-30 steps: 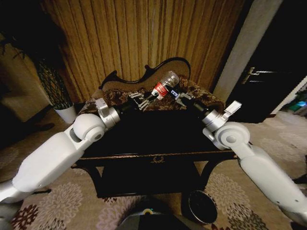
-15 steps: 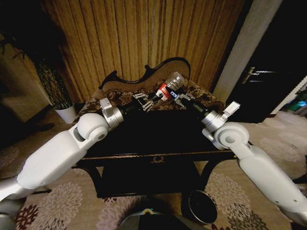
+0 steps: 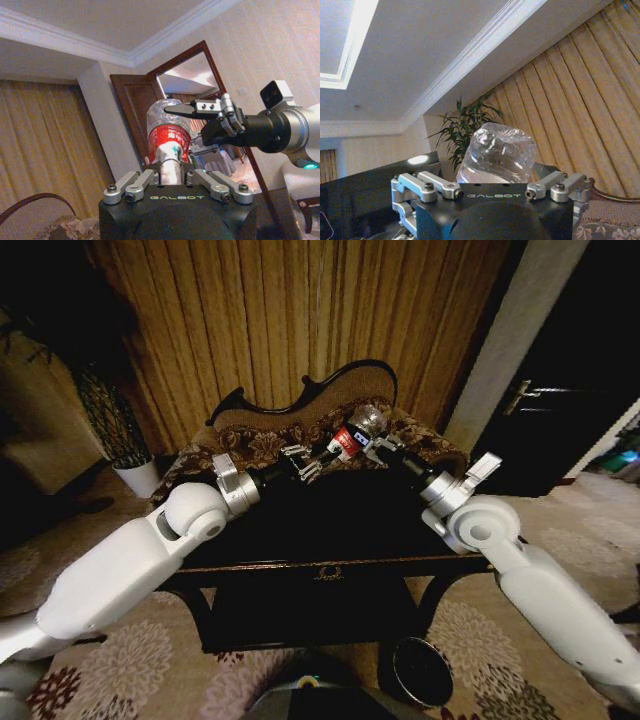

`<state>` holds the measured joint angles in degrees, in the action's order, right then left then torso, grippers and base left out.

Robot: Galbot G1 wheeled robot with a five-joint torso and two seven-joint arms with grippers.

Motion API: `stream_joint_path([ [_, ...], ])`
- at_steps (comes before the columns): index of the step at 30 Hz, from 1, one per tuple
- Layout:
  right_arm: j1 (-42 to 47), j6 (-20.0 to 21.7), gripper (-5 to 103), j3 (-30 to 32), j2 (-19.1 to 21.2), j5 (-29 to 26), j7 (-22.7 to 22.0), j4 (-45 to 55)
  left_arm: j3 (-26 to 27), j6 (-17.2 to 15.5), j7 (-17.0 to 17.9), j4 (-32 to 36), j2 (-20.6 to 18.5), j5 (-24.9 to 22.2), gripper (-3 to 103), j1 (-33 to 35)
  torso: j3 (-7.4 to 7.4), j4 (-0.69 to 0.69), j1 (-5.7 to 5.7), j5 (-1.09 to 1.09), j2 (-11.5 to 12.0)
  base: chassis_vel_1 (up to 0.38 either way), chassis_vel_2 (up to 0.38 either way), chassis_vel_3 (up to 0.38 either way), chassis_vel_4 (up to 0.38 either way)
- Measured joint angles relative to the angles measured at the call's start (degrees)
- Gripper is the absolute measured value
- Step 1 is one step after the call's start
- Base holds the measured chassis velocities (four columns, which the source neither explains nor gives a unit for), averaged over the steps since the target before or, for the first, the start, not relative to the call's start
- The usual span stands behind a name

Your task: Move to the front of the table and place the trash on the table into the trash bin.

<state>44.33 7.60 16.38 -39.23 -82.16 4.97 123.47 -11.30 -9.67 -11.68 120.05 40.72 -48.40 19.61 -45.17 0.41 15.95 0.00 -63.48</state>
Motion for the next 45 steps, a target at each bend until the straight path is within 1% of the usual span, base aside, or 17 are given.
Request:
stream_joint_path([
  [4,0.10,0.01,94,0.02,0.01,0.01,0.03,0.10,-0.10,0.00,-0.02,0.20,-0.03,0.00,19,-0.09,0.00,0.00,0.00,0.00,0.00,0.000,0.000,0.000,0.000],
  [6,0.24,0.01,84,0.14,0.10,0.01,0.03,0.14,-0.10,0.01,-0.05,0.38,-0.13,0.01,19,-0.05,0.00,-0.01,0.00,0.00,0.00,0.000,0.000,0.000,0.000],
  [7,0.24,0.01,84,0.14,0.10,0.01,0.03,0.14,-0.10,0.01,-0.05,0.38,-0.13,0.01,19,-0.05,0.00,-0.01,0.00,0.00,0.00,0.000,0.000,0.000,0.000],
  [9,0.32,0.01,73,0.26,0.25,0.03,0.02,0.15,-0.10,0.03,-0.01,0.47,-0.19,0.01,19,0.05,0.00,0.00,0.00,0.00,0.00,0.000,0.000,0.000,0.000],
  [10,0.35,0.01,73,0.31,0.29,0.03,0.02,0.20,-0.11,0.04,0.01,0.47,-0.24,0.03,19,0.09,0.00,0.00,0.00,0.00,0.00,0.000,0.000,0.000,0.000],
  [11,0.38,0.01,62,0.40,0.40,0.04,0.02,0.29,-0.12,0.16,-0.04,0.45,-0.33,0.07,19,0.16,0.00,0.00,0.00,0.00,0.00,0.000,0.000,0.000,0.000],
  [13,0.41,0.01,62,0.44,0.47,0.07,0.02,0.33,-0.13,0.33,-0.11,0.43,-0.38,0.08,18,0.22,0.00,0.00,0.00,0.00,0.00,0.000,0.000,0.000,0.000],
  [16,0.57,0.02,51,0.52,0.72,0.07,0.08,0.48,-0.15,0.52,-0.19,0.44,-0.49,0.14,18,0.30,0.00,-0.01,0.00,0.00,0.00,0.000,0.000,0.000,0.000],
  [24,0.88,0.02,37,0.80,1.18,0.09,0.19,0.77,0.00,0.70,-0.38,0.71,-0.85,0.22,18,0.42,0.00,0.00,0.00,0.00,0.00,0.000,0.000,0.000,0.000],
  [30,1.28,0.02,37,0.97,1.25,0.13,0.33,0.87,0.65,1.09,-1.22,0.82,-1.08,0.20,16,1.07,0.00,0.00,0.00,0.00,0.00,0.000,0.000,0.000,0.000],
  [33,1.44,0.02,35,1.10,1.32,0.23,0.61,0.81,1.45,1.19,-2.47,0.83,-1.37,0.18,28,1.56,0.00,0.00,0.00,0.00,0.00,0.000,0.000,0.000,0.000],
  [34,1.44,0.02,35,1.10,1.32,0.23,0.61,0.81,1.45,1.19,-2.47,0.83,-1.37,0.18,28,1.56,0.00,0.00,0.00,0.00,0.00,0.000,0.000,0.000,0.000],
  [37,1.58,0.02,30,1.17,1.37,0.36,0.76,0.47,1.54,2.30,-2.78,0.82,-1.59,0.18,44,1.95,0.00,0.00,0.00,0.00,0.00,0.000,0.000,0.000,0.000],
  [39,1.60,0.01,30,1.18,1.42,0.39,0.75,0.44,1.54,2.39,-2.92,0.85,-1.61,0.18,44,2.00,0.00,-0.01,0.00,0.00,0.00,0.000,0.000,0.000,0.000],
  [42,1.68,0.01,27,1.29,1.92,0.46,1.11,0.28,1.54,2.50,-3.32,0.85,-1.59,0.17,61,2.18,0.00,0.00,0.00,0.00,0.00,0.000,0.000,0.000,0.000],
  [44,1.68,0.01,27,1.33,1.96,0.46,1.14,0.27,1.54,2.50,-3.33,0.86,-1.58,0.17,61,2.21,0.00,0.00,0.00,0.00,0.00,0.000,0.000,0.000,0.000],
  [45,1.70,0.01,27,1.41,2.04,0.47,1.21,0.23,1.57,2.51,-3.33,0.87,-1.58,0.17,66,2.30,0.00,0.00,0.00,0.00,0.00,0.000,0.000,0.000,0.000],
])
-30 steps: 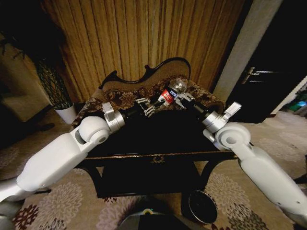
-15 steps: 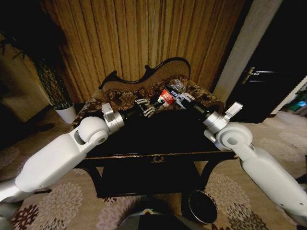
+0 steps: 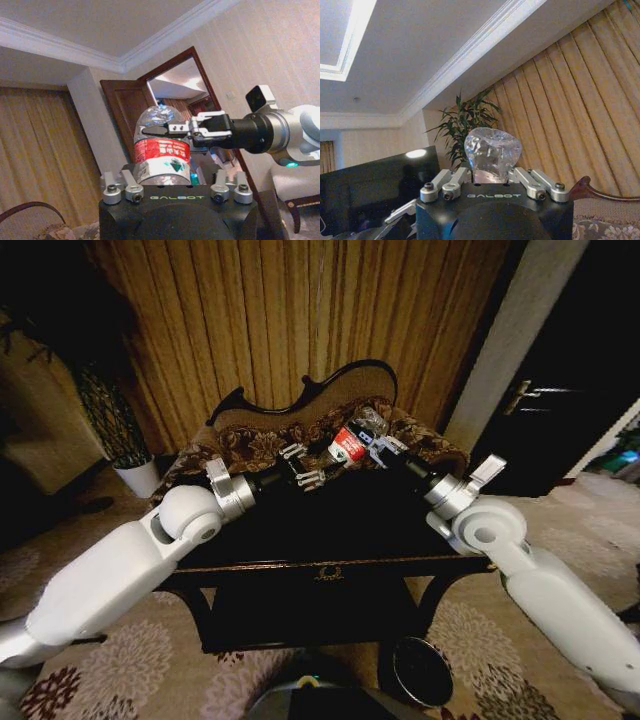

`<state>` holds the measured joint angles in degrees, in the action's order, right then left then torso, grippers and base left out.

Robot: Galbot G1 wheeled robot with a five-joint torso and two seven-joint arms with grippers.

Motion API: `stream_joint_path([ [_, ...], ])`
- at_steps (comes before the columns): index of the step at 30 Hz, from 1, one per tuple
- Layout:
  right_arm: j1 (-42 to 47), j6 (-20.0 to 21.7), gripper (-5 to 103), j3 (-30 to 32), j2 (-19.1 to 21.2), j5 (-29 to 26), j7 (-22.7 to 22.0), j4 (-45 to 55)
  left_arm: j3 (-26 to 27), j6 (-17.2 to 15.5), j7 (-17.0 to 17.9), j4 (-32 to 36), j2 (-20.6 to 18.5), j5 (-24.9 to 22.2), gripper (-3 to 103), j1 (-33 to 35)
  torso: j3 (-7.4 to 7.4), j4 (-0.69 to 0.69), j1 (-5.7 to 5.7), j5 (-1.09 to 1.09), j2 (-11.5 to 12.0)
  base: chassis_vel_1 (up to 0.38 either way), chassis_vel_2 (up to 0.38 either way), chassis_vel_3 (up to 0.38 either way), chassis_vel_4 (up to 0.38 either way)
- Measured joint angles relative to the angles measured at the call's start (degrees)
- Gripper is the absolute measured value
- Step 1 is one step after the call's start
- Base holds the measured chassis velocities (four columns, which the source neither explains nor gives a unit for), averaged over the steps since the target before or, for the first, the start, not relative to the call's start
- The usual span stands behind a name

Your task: Move to the front of the table and place the trash on the table into the trash bin.

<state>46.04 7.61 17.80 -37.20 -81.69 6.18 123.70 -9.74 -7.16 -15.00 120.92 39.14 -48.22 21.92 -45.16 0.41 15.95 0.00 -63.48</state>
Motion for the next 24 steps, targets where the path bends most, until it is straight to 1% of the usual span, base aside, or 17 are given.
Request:
stream_joint_path([
  [1,0.14,0.00,27,0.12,0.08,0.02,0.05,-0.04,0.22,0.00,-0.01,0.19,-0.01,0.00,77,0.29,0.00,0.00,0.00,0.00,0.00,0.000,0.000,0.000,0.000],
  [3,0.27,0.00,27,0.18,0.09,0.07,0.06,-0.05,0.42,0.00,-0.01,0.36,-0.05,0.00,77,0.53,0.00,0.00,0.00,0.00,0.00,0.000,0.000,0.000,0.000],
  [4,0.46,-0.02,27,0.25,0.10,0.24,0.07,-0.05,0.70,-0.01,0.01,0.66,-0.17,-0.03,82,0.84,0.00,0.00,0.00,0.00,0.00,0.000,0.000,0.000,0.000],
  [5,0.46,-0.02,27,0.25,0.10,0.24,0.07,-0.05,0.70,-0.01,0.01,0.66,-0.17,-0.03,82,0.84,0.00,0.00,0.00,0.00,0.00,0.000,0.000,0.000,0.000],
  [8,1.02,-0.16,27,0.91,0.02,0.72,-0.54,-0.36,2.87,-0.56,1.00,1.89,-0.94,-0.96,97,1.77,0.00,0.00,0.00,0.00,0.00,0.000,0.000,0.000,0.000],
  [10,1.11,-0.19,27,1.04,0.00,0.82,-0.82,-0.47,3.43,-0.70,1.33,2.09,-1.11,-1.29,99,1.98,0.00,0.00,0.00,0.00,0.00,0.000,0.000,0.000,0.000],
  [12,1.47,-0.21,27,1.53,-0.05,1.51,-2.28,-1.29,5.36,-1.10,2.52,2.62,-1.83,-2.24,100,2.84,0.00,0.00,0.00,0.00,0.00,0.000,0.000,0.000,0.000],
  [13,1.68,-0.21,27,1.82,-0.08,2.20,-3.41,-1.89,6.61,-1.20,3.10,2.83,-2.31,-2.65,100,3.48,0.00,0.00,0.00,0.00,0.00,0.000,0.000,0.000,0.000],
  [15,2.15,1.01,27,2.60,-0.28,4.56,-7.77,-3.29,10.51,-1.38,4.33,3.73,-3.88,-3.72,100,6.27,0.00,0.00,0.00,0.00,0.00,0.000,0.000,0.000,0.000],
  [16,2.15,1.01,27,2.60,-0.28,4.56,-7.77,-3.29,10.51,-1.38,4.33,3.73,-3.88,-3.72,100,6.27,0.00,0.00,0.00,0.00,0.00,0.000,0.000,0.000,0.000],
  [18,2.72,2.12,27,3.20,-0.38,7.21,-12.10,-4.37,14.63,-1.90,7.62,4.63,-4.99,-4.39,100,10.30,0.00,-0.02,0.00,0.00,0.00,0.000,0.000,0.000,0.000],
  [19,2.72,2.12,27,3.20,-0.38,7.21,-12.10,-4.37,14.63,-1.90,7.62,4.63,-4.99,-4.39,100,10.30,0.00,-0.02,0.00,0.00,0.00,0.000,0.000,0.000,0.000],
  [20,2.88,2.29,27,3.23,-0.35,8.55,-13.77,-4.70,16.33,-2.05,9.44,4.67,-5.07,-4.40,100,12.06,0.00,-0.01,0.00,0.00,0.00,0.000,0.000,0.000,0.000],
  [21,3.21,2.60,27,3.49,-0.01,10.67,-17.27,-5.18,19.20,-2.35,13.05,4.16,-4.86,-4.43,100,14.99,0.00,-0.01,-0.01,0.00,0.00,0.000,0.000,0.000,0.000],
  [22,3.21,2.60,27,3.49,-0.01,10.67,-17.27,-5.18,19.20,-2.35,13.05,4.16,-4.86,-4.43,100,14.99,0.00,-0.01,-0.01,0.00,0.00,0.000,0.000,0.000,0.000],
  [23,3.42,3.00,27,3.81,0.27,11.58,-19.08,-5.30,20.93,-2.76,15.35,3.59,-4.65,-4.43,100,16.61,0.00,-0.01,0.00,-0.01,0.00,0.000,0.000,0.000,0.000],
  [24,4.28,3.77,27,4.97,0.73,13.57,-21.91,-5.67,24.73,-3.79,17.96,2.54,-4.44,-4.62,100,18.94,0.00,0.00,0.00,-0.03,0.00,0.000,0.000,0.000,0.000],
])
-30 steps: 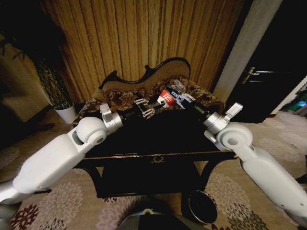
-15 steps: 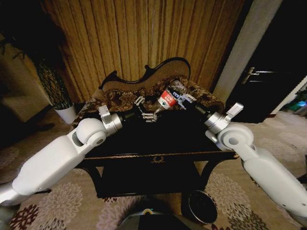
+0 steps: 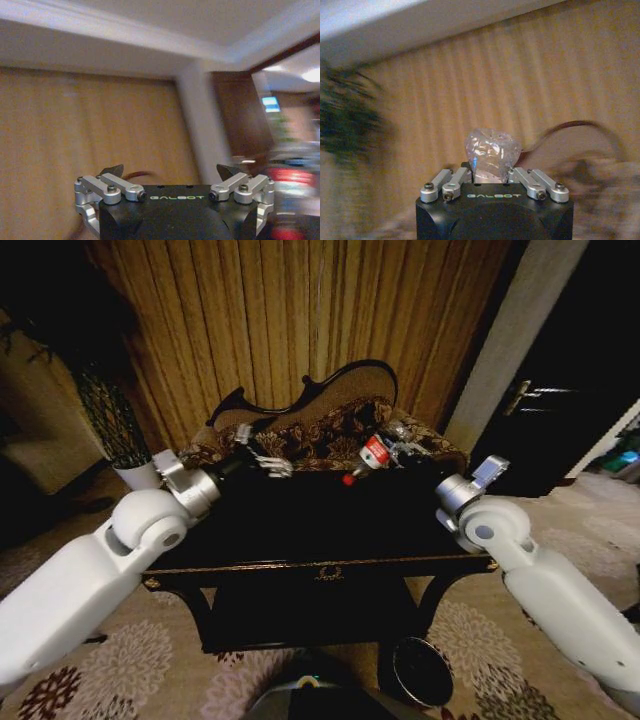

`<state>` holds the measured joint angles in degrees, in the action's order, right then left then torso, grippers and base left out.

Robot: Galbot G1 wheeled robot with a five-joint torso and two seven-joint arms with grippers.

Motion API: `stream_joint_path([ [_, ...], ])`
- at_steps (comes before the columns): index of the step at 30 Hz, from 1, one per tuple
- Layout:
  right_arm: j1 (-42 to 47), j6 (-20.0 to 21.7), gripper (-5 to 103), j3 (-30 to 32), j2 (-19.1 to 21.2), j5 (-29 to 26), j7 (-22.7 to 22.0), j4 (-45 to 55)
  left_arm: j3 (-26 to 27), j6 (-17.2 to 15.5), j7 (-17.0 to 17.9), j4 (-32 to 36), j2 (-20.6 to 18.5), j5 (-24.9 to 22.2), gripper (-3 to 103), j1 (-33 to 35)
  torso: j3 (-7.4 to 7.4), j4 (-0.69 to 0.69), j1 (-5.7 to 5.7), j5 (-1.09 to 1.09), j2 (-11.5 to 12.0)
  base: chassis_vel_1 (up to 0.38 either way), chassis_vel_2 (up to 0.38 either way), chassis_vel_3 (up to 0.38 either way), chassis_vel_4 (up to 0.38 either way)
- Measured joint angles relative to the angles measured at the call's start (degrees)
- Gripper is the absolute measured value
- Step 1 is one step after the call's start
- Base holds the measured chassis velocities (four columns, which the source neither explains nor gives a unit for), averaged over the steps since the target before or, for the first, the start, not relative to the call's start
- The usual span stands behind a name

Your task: Move to the front of the table and place the trash on the table into the trash bin.

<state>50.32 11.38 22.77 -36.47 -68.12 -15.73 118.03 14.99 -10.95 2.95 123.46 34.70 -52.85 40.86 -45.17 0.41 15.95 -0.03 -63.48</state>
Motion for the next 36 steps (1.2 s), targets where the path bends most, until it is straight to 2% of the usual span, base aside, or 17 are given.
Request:
stream_joint_path([
  [2,0.50,0.24,27,0.59,0.12,0.88,-0.80,-0.18,1.55,-0.25,0.74,-0.49,0.02,-0.07,100,0.80,0.00,0.00,0.00,0.02,0.00,0.000,0.000,0.000,0.000],
  [4,3.67,1.07,27,4.15,0.55,4.89,-2.69,-0.98,9.13,-1.15,2.73,-2.53,-0.20,-0.37,100,5.25,0.00,0.02,0.00,0.02,0.00,0.000,0.000,0.000,0.000],
  [5,3.67,1.07,27,4.15,0.55,4.89,-2.69,-0.98,9.13,-1.15,2.73,-2.53,-0.20,-0.37,100,5.25,0.00,0.02,0.00,0.02,0.00,0.000,0.000,0.000,0.000],
  [7,7.24,1.35,27,7.89,1.04,7.30,-2.91,-1.35,17.69,-3.59,3.02,-3.57,-0.75,-0.44,100,10.89,0.00,0.01,0.00,0.04,0.00,0.000,0.000,0.000,0.000],
  [8,7.24,1.35,27,7.89,1.04,7.30,-2.91,-1.35,17.69,-3.59,3.02,-3.57,-0.75,-0.44,100,10.89,0.00,0.01,0.00,0.04,0.00,0.000,0.000,0.000,0.000],
  [10,11.47,1.40,27,12.01,1.75,8.18,-2.94,-1.31,27.89,-6.67,3.51,-3.47,-0.52,-0.64,100,19.58,0.01,-0.01,0.00,0.03,-0.01,0.000,0.000,0.000,0.000],
  [11,11.47,1.40,27,12.01,1.75,8.18,-2.94,-1.31,27.89,-6.67,3.51,-3.47,-0.52,-0.64,100,19.58,0.01,-0.01,0.00,0.03,-0.01,0.000,0.000,0.000,0.000],
  [13,14.14,1.50,27,14.73,2.60,8.52,-2.92,-1.23,35.33,-8.25,3.94,-2.56,0.67,-1.85,100,26.56,0.01,0.00,0.00,0.00,0.00,0.000,0.000,0.000,0.000],
  [14,14.14,1.50,27,14.73,2.60,8.52,-2.92,-1.23,35.33,-8.25,3.94,-2.56,0.67,-1.85,100,26.56,0.01,0.00,0.00,0.00,0.00,0.000,0.000,0.000,0.000],
  [16,15.91,1.52,27,16.45,3.52,9.15,-2.87,-1.40,41.04,-10.08,3.95,-1.48,2.25,-3.10,100,31.18,0.01,-0.02,-0.01,0.03,-0.01,0.000,0.000,0.000,0.000],
  [23,18.83,3.20,27,18.96,4.82,9.82,-2.83,-0.53,46.58,-13.45,2.36,-0.42,5.77,-3.67,100,34.87,0.01,0.01,-0.01,0.02,-0.01,0.000,0.000,0.000,0.000],
  [30,24.09,4.04,27,22.51,3.31,11.74,-2.81,1.85,50.77,-13.60,0.26,0.22,8.79,-2.44,100,39.28,0.01,0.00,-0.01,0.04,0.00,0.000,0.000,0.000,0.000],
  [36,26.80,4.91,27,25.75,2.32,11.71,-2.94,4.46,53.22,-13.44,-1.08,1.05,9.72,-2.35,100,40.86,0.01,0.00,0.00,0.02,0.00,0.000,0.000,0.000,0.000],
])
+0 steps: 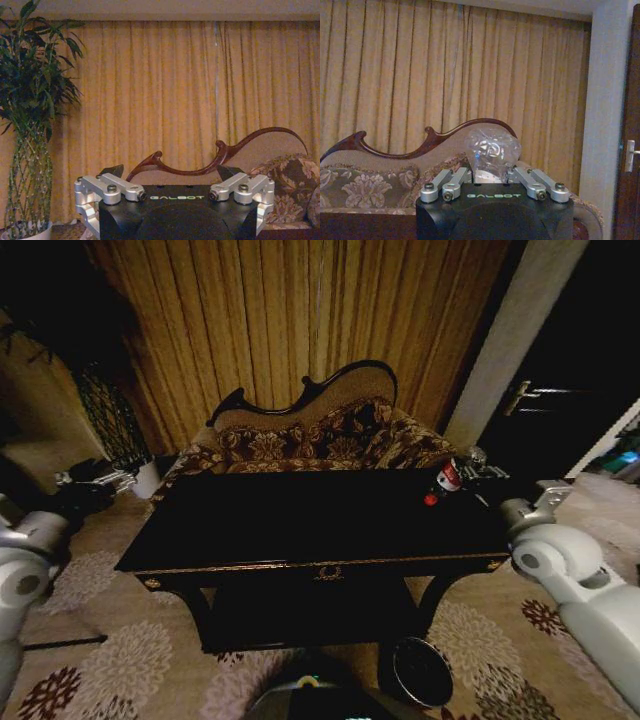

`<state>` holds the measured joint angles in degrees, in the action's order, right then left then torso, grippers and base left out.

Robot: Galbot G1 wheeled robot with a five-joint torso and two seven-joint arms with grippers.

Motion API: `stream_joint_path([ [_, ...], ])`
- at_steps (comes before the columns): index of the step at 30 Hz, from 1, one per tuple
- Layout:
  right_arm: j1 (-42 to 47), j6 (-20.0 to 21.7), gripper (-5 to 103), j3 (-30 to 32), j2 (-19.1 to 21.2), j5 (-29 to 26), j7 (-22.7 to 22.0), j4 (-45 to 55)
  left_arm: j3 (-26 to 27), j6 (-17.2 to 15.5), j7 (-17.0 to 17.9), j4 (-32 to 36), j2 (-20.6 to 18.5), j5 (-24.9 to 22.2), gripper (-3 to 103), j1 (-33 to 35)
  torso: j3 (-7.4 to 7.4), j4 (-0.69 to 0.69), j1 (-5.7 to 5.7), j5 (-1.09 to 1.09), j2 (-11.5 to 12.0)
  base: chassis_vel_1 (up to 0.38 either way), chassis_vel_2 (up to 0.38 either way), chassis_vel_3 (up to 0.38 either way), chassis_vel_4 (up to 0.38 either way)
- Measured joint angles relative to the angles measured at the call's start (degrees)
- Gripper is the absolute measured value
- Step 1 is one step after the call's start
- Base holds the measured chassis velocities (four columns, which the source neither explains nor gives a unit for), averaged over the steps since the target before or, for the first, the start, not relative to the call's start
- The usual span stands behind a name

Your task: Move to the front of the table and place the trash on the table into the trash bin.

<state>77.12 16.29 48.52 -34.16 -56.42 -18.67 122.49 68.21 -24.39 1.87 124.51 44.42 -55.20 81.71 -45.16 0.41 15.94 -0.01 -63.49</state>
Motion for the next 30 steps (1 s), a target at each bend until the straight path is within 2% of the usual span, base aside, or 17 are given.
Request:
stream_joint_path([
  [8,3.56,0.13,27,3.21,-1.08,-0.17,-0.08,2.08,0.17,0.44,-0.22,-0.29,0.02,0.03,100,0.43,-0.01,0.01,0.01,0.00,0.01,0.025,-0.026,-0.041,0.018],
  [12,5.79,0.13,27,4.55,-2.37,0.18,-0.06,3.06,0.75,1.78,-0.65,-0.77,-0.12,0.19,100,1.50,-0.01,0.00,0.01,0.00,0.01,0.110,-0.114,-0.125,0.102],
  [30,8.56,-0.37,27,4.41,-5.37,2.32,0.19,4.57,-0.07,3.83,-2.30,-0.99,-0.73,0.51,100,1.95,-0.01,0.00,0.00,0.01,0.01,0.148,-0.147,-0.152,0.142],
])
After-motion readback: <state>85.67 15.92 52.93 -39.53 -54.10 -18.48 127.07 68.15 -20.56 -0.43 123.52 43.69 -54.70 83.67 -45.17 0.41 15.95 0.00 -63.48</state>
